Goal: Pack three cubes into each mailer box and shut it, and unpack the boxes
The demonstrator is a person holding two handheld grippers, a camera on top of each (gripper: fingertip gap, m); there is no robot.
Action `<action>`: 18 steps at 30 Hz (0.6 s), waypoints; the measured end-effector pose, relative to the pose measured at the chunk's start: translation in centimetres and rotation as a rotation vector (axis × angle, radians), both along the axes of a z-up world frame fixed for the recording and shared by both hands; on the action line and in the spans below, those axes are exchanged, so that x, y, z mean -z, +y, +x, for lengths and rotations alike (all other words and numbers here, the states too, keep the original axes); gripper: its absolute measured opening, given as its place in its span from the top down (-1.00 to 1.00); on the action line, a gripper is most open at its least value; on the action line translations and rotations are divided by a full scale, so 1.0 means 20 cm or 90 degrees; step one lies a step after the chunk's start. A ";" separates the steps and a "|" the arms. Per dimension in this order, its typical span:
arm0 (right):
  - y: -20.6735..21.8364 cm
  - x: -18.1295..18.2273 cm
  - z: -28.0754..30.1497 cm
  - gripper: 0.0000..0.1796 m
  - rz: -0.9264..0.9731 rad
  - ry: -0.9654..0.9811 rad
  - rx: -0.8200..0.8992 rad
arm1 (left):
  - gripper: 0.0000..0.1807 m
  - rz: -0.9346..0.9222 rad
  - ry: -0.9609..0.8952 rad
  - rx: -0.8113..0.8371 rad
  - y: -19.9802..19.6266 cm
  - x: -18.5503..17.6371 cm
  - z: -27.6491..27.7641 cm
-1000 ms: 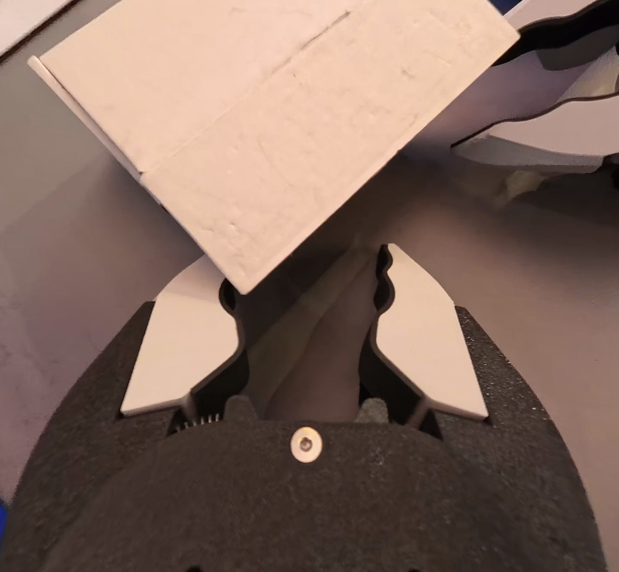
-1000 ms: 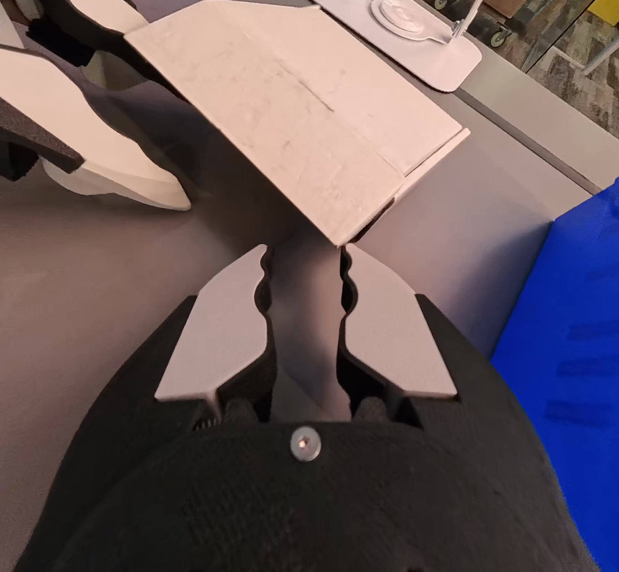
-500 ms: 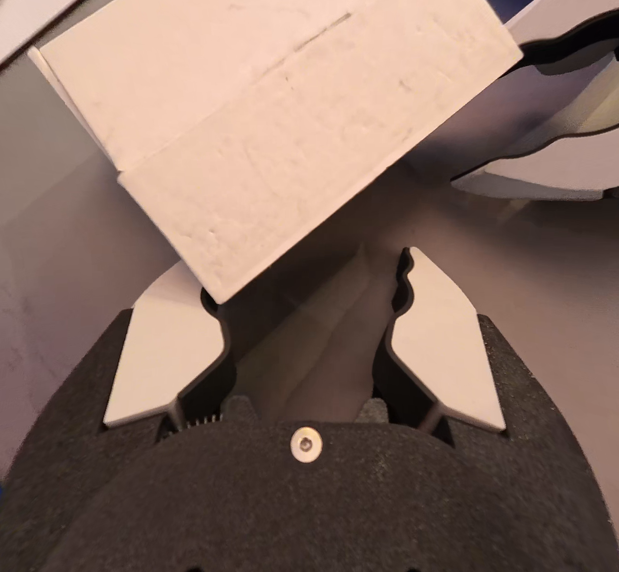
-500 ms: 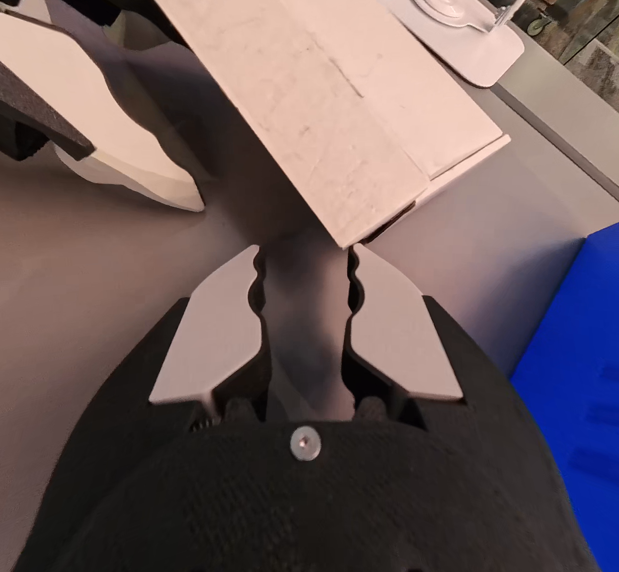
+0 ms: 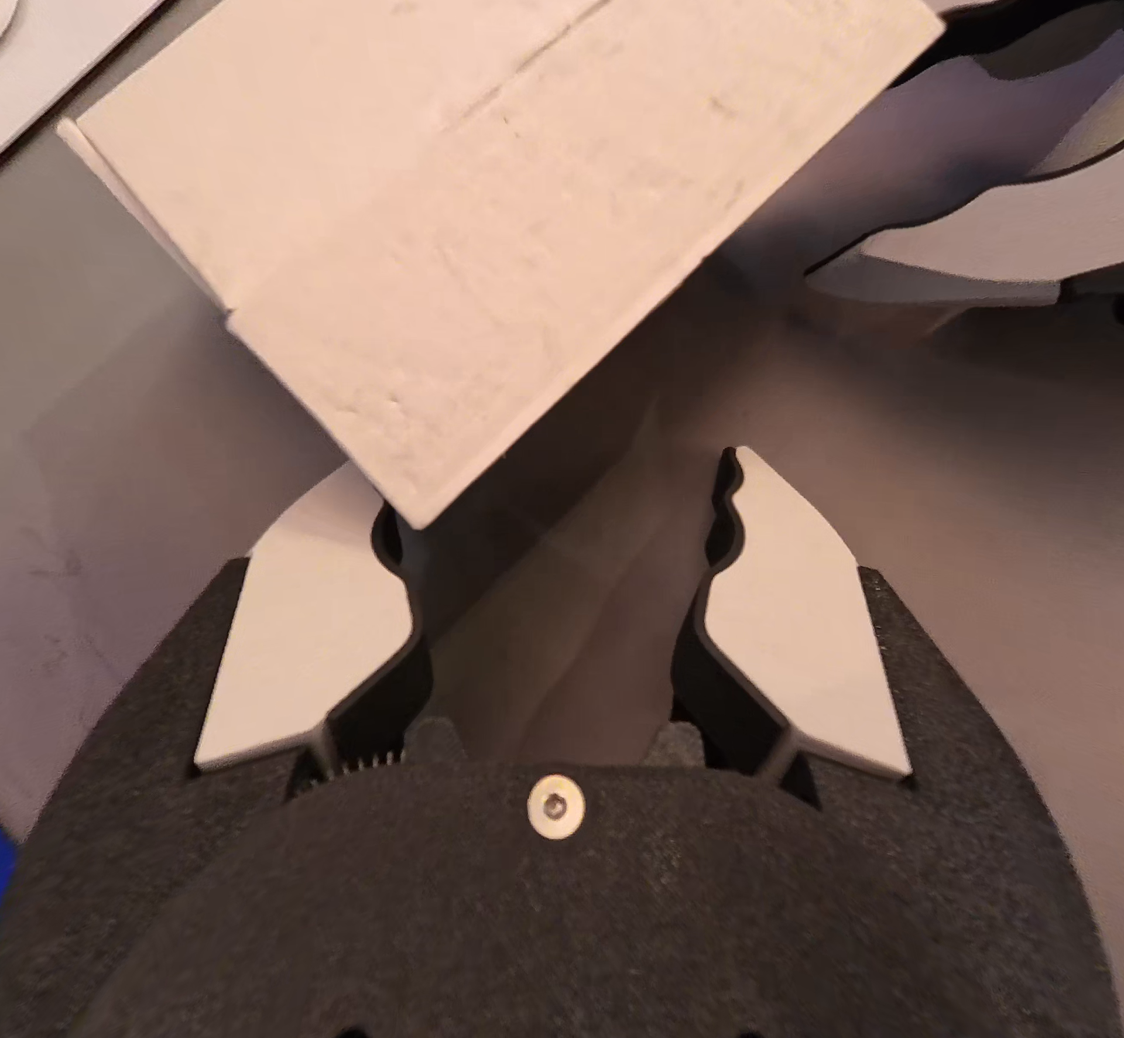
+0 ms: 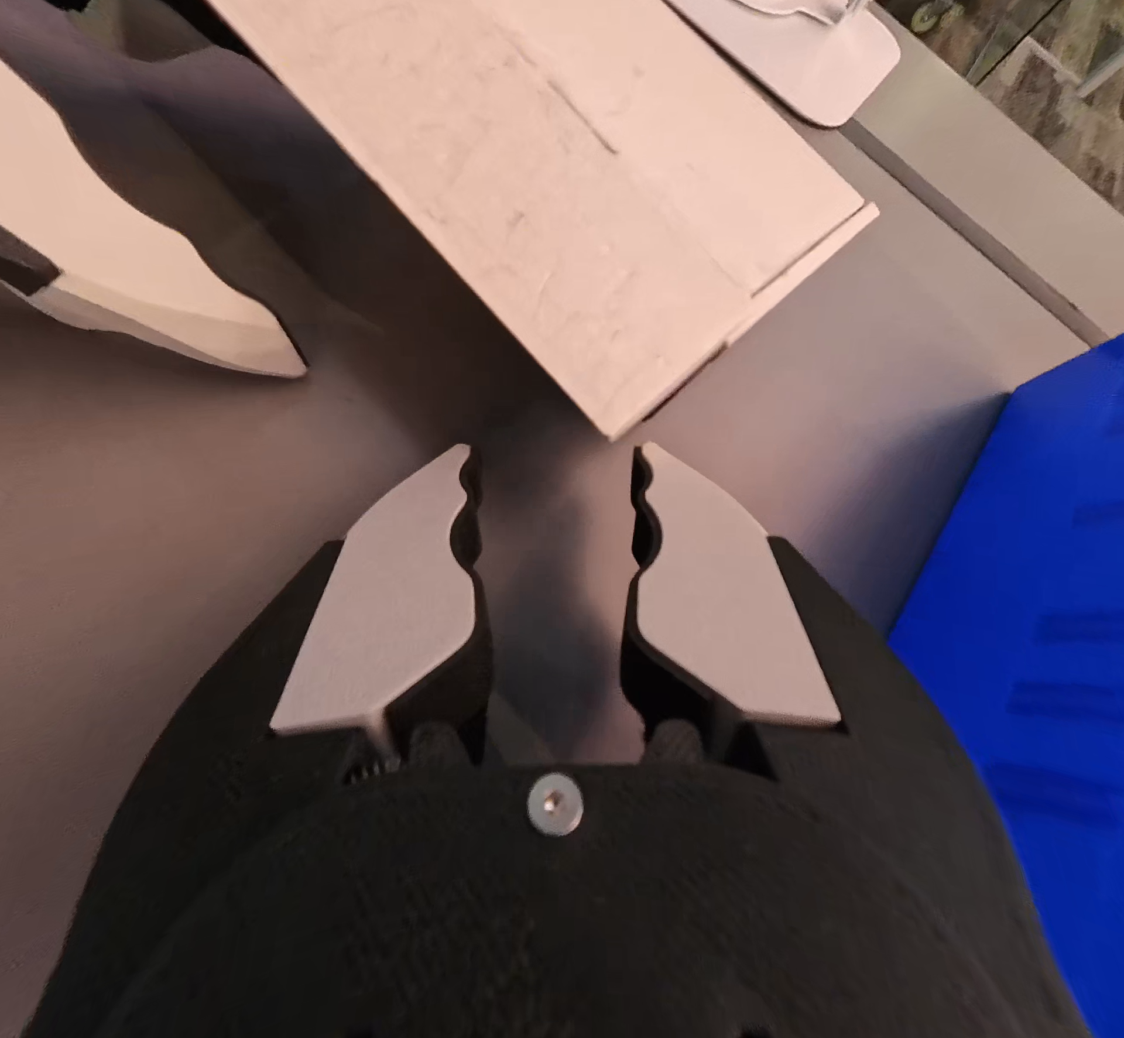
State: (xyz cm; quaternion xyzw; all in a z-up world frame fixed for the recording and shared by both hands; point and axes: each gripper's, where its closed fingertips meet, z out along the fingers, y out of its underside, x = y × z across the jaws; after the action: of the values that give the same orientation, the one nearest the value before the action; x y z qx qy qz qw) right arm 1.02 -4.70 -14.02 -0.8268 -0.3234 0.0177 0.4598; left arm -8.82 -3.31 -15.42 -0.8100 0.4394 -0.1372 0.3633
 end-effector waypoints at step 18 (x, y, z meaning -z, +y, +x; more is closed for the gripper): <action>0.04 -0.07 -0.05 0.26 0.048 0.038 0.007 | -0.22 0.054 -0.036 -0.006 0.04 -0.07 0.00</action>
State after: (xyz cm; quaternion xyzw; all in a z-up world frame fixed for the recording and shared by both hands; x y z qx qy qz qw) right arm 0.02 -3.87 -12.72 -0.8096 -0.3055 0.0274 0.5004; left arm -8.87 -2.47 -14.05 -0.7919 0.4301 -0.1398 0.4102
